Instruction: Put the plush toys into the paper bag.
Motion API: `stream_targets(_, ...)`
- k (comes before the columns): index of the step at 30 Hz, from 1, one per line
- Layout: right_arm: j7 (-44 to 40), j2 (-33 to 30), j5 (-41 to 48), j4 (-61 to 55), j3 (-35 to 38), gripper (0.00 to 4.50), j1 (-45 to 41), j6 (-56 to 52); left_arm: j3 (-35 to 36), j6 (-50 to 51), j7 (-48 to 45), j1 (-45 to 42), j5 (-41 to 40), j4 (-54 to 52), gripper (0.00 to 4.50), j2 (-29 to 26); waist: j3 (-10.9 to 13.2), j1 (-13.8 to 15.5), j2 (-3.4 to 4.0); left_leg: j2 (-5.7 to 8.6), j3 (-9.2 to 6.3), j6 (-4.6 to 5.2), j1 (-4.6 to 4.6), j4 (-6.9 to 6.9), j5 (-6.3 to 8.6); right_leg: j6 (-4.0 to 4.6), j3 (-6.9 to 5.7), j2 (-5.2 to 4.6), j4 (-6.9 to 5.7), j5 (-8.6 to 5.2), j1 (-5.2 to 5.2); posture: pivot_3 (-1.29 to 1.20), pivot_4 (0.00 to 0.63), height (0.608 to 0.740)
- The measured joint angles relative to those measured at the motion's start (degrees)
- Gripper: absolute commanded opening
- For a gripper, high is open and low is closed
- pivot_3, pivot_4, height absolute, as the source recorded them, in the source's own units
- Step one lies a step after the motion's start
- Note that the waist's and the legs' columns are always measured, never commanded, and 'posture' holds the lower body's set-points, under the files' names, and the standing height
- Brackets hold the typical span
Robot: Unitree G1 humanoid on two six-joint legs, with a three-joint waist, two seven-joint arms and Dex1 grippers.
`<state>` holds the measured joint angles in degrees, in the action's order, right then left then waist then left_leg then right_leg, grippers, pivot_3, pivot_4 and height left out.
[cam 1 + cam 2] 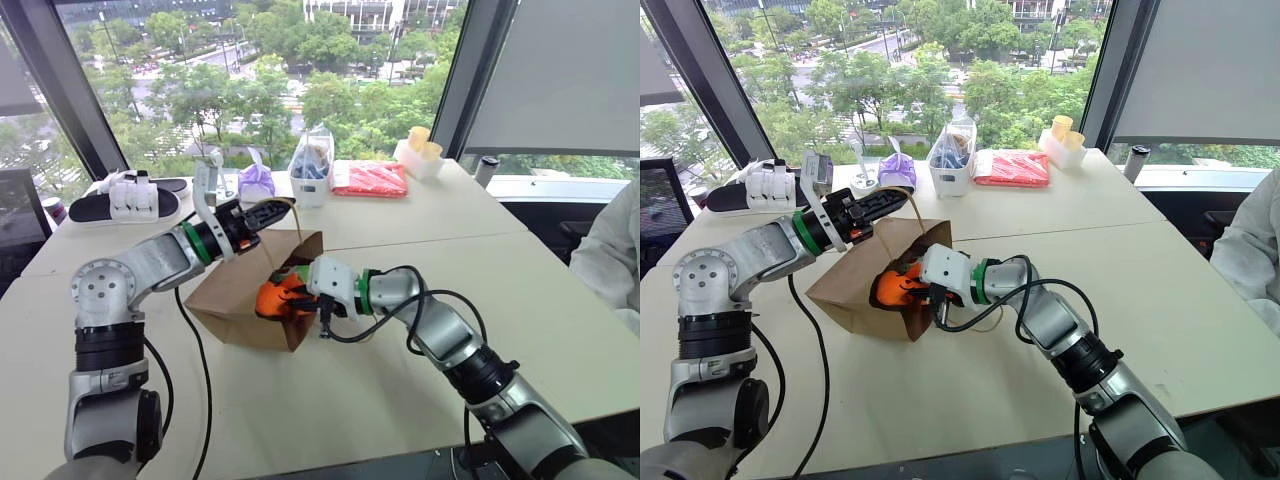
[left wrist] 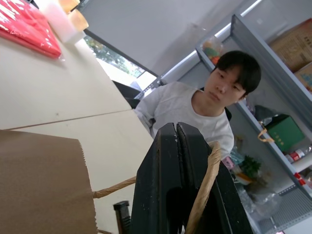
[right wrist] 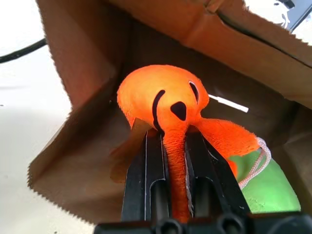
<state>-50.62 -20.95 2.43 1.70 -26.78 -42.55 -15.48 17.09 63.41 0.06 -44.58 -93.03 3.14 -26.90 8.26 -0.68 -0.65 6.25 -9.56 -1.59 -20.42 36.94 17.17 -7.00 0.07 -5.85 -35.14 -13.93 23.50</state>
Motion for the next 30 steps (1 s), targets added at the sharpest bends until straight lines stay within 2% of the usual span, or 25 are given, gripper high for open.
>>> stream_targets(2,-0.1,0.8,-0.7,0.6,-0.1,1.17,-0.3,1.0,0.0,-0.1,0.1,0.0,0.0,0.0,0.0,0.0,0.0,0.0,0.0,0.0,0.0,0.0,0.0,-0.01,0.0,0.0,0.0,0.0,0.0,0.0,0.01,0.0,0.15,0.74)
stream_targets(8,0.4,1.2,-3.7,1.0,0.0,4.31,-0.4,2.9,0.0,-0.3,0.2,0.5,0.0,-0.1,0.0,0.1,0.0,0.0,0.0,0.0,0.0,0.0,0.0,0.0,0.0,0.0,0.0,0.0,0.0,0.0,0.01,0.0,0.15,0.74)
stream_targets(9,0.8,1.2,-4.1,1.1,0.2,4.41,-0.4,3.2,0.0,-0.4,0.2,0.6,0.0,-0.1,0.0,0.1,0.0,0.0,0.0,0.0,0.0,0.0,0.0,0.0,0.0,0.0,0.0,0.0,0.0,0.0,0.01,0.0,0.15,0.74)
stream_targets(15,2.2,1.1,-3.6,0.6,4.2,4.41,-0.3,3.4,0.0,-1.6,0.1,0.5,0.0,0.3,0.0,0.2,0.0,0.0,0.0,0.0,0.0,0.0,-0.01,0.0,0.0,0.0,0.0,0.0,0.0,0.0,0.01,0.0,0.15,0.74)
stream_targets(21,3.0,-2.1,2.2,-7.8,14.1,4.41,3.8,0.0,1.1,-2.9,-0.1,0.5,0.1,1.3,0.0,0.0,0.0,0.2,0.0,0.02,-0.02,0.0,-0.01,-0.01,0.0,0.0,0.0,0.0,0.03,0.0,-0.02,0.0,0.15,0.74)
stream_targets(25,2.8,-2.4,3.2,-8.7,14.3,4.41,4.8,-1.9,1.8,-4.2,0.0,-0.1,0.1,2.1,0.0,0.8,0.0,-0.2,0.0,-0.05,0.02,-0.01,0.02,-0.05,0.0,0.0,0.01,0.02,0.0,0.0,0.02,0.0,0.15,0.74)
stream_targets(28,3.4,-0.8,6.5,-10.7,15.2,4.41,5.5,-5.8,1.8,-4.7,0.0,-0.2,0.2,2.5,0.0,1.1,0.0,0.0,0.0,-0.06,0.0,-0.01,-0.02,-0.04,0.0,0.0,0.01,0.03,0.0,0.0,0.04,0.0,0.15,0.74)
stream_targets(30,4.6,-0.6,10.2,-13.1,18.6,4.41,6.3,-10.5,2.1,-5.3,0.0,-0.2,0.4,2.5,0.0,0.9,0.0,0.2,0.0,0.0,-0.01,0.0,-0.04,-0.03,0.0,0.0,0.01,-0.01,0.01,0.0,0.02,0.0,0.15,0.74)
